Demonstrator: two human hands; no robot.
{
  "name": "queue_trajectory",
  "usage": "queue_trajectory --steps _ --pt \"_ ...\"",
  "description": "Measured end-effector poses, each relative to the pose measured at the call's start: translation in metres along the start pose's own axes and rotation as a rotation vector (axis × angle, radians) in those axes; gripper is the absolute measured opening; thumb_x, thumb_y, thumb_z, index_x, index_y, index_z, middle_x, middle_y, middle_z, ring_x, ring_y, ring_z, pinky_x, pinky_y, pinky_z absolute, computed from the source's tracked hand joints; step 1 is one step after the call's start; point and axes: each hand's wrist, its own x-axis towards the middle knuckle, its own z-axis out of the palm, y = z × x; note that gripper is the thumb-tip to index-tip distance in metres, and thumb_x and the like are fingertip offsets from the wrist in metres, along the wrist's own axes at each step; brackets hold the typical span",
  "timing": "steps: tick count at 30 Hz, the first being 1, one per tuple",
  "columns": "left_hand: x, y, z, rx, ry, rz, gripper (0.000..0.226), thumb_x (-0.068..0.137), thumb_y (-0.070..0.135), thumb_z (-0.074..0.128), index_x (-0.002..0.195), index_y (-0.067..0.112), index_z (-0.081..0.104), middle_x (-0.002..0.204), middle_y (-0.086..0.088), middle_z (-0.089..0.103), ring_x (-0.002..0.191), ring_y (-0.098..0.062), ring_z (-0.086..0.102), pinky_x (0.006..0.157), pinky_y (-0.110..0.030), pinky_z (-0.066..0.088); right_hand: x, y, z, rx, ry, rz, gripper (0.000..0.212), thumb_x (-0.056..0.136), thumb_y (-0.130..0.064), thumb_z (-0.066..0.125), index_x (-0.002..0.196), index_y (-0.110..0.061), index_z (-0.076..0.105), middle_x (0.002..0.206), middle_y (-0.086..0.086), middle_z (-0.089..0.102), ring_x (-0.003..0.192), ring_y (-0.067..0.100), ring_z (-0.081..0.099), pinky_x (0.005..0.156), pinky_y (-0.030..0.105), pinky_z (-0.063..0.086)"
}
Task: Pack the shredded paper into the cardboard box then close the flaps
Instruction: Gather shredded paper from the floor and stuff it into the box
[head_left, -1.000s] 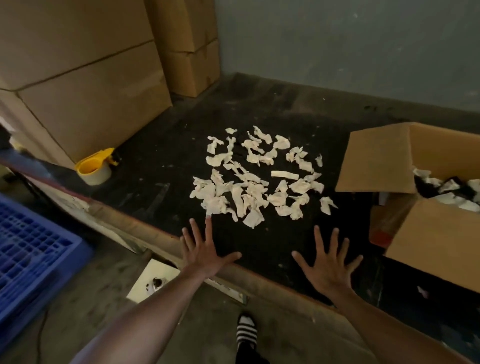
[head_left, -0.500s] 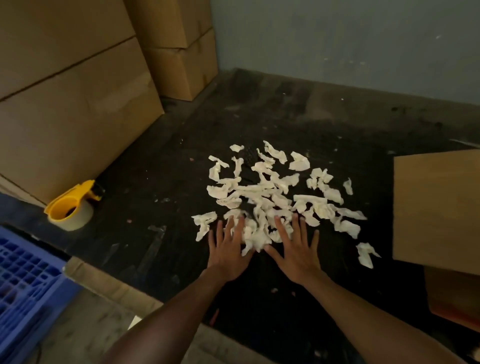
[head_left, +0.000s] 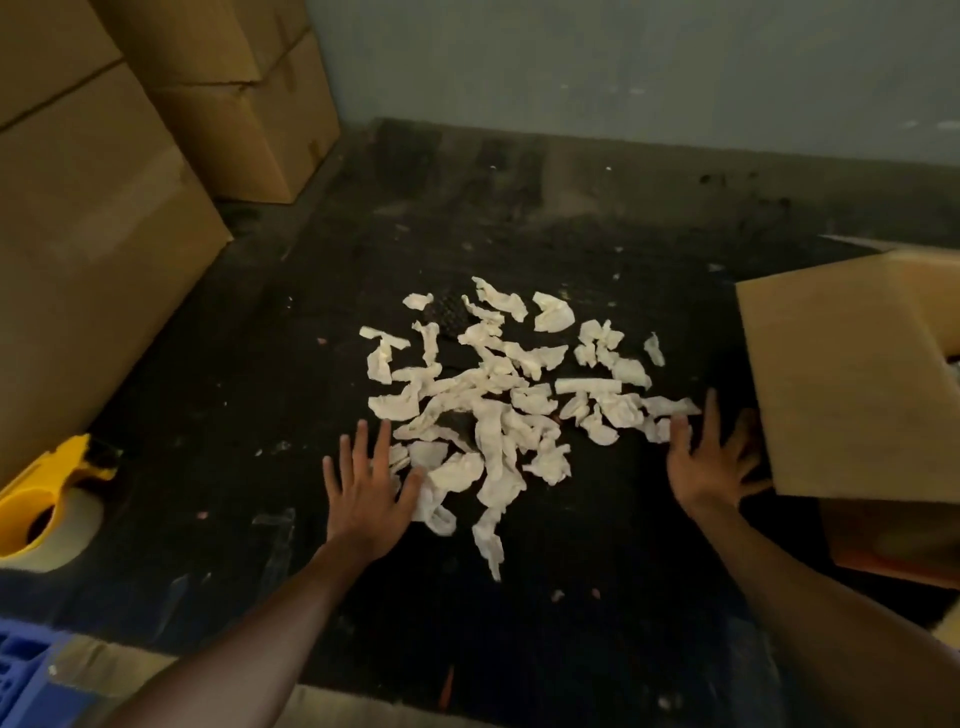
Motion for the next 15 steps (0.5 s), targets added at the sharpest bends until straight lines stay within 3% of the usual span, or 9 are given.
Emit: queue_trajectory --steps 3,6,8,10,12,15 --pt "0.018 0.01 -0.002 -0.096 0.009 0.096 0.086 0.085 0.072 0.006 0.157 0.027 -0.007 0.166 -0.005 -0.006 0.152 -0.024 -0.007 0.121 -0.052 -0.005 0.003 -0.01 0.011 0.0 -0.067 -0.086 0.064 0.096 -0.063 0.023 0.153 -0.046 -0.002 0.166 0.006 -0.003 0.151 0.033 0.002 0.118 0.062 0.002" --pt "0.031 0.02 -0.006 -0.244 -0.036 0.184 0.083 0.088 0.071 0.013 0.157 0.03 -0.006 0.166 0.001 0.001 0.152 -0.018 0.001 0.121 -0.047 -0.004 -0.009 -0.037 0.024 0.036 -0.142 -0.221 0.06 0.098 -0.059 0.023 0.154 -0.042 0.009 0.166 0.005 0.004 0.151 0.03 0.006 0.119 0.06 0.003" --pt "0.035 0.024 -0.013 -0.322 -0.067 0.238 0.076 0.094 0.062 0.027 0.157 0.033 -0.003 0.162 0.0 0.014 0.146 -0.018 0.018 0.12 -0.045 0.011 -0.028 -0.054 0.031 0.12 -0.216 -0.331 0.059 0.097 -0.062 0.025 0.153 -0.043 0.02 0.164 0.002 0.015 0.151 0.028 0.012 0.119 0.059 0.006" --pt "0.041 0.022 -0.024 -0.344 -0.018 0.278 0.071 0.095 0.059 0.033 0.156 0.035 0.005 0.15 -0.002 0.028 0.129 -0.013 0.03 0.112 -0.039 0.025 -0.048 -0.068 0.031 0.311 -0.279 -0.409 0.058 0.095 -0.065 0.034 0.147 -0.042 0.035 0.157 0.0 0.033 0.145 0.022 0.029 0.117 0.057 0.024" --pt "0.054 0.015 -0.035 -0.296 0.107 0.266 0.073 0.09 0.067 0.027 0.154 0.035 0.015 0.138 -0.003 0.035 0.12 -0.015 0.033 0.107 -0.041 0.032 -0.06 -0.08 0.024 0.466 -0.21 -0.437 0.048 0.097 -0.052 0.042 0.139 -0.03 0.05 0.139 0.003 0.052 0.127 0.016 0.049 0.107 0.05 0.044" --pt "0.088 -0.002 -0.044 -0.278 0.182 0.142 0.074 0.089 0.066 0.03 0.154 0.032 0.02 0.143 -0.007 0.032 0.129 -0.023 0.03 0.108 -0.045 0.028 -0.046 -0.093 0.015 0.52 0.062 -0.372 0.04 0.101 -0.04 0.042 0.134 -0.02 0.054 0.132 0.007 0.054 0.122 0.018 0.051 0.104 0.05 0.046"
